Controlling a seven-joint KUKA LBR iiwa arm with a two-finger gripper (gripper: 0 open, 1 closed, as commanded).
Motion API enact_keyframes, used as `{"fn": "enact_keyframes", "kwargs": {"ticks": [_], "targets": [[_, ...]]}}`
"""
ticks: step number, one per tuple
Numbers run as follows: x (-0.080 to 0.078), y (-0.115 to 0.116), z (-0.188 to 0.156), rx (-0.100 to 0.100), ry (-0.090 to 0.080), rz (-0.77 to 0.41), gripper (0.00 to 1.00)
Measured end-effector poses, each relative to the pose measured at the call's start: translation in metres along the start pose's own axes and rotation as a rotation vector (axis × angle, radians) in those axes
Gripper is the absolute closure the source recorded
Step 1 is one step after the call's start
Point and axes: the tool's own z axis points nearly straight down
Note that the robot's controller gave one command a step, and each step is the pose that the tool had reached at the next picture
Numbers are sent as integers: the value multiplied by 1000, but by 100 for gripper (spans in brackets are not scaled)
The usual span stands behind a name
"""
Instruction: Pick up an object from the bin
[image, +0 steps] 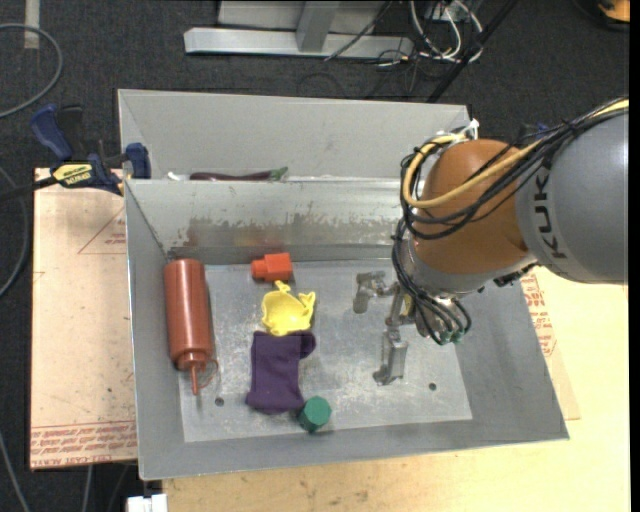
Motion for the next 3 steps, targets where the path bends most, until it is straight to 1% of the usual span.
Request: {"fn": "enact_keyframes", "kwargs": {"ticks": [1, 2, 3], "targets": [[13, 15, -16, -1, 4, -61, 0], [10, 9, -33, -1, -1, -277, 0], [-12, 50, -32, 1, -1, -118, 0]]}}
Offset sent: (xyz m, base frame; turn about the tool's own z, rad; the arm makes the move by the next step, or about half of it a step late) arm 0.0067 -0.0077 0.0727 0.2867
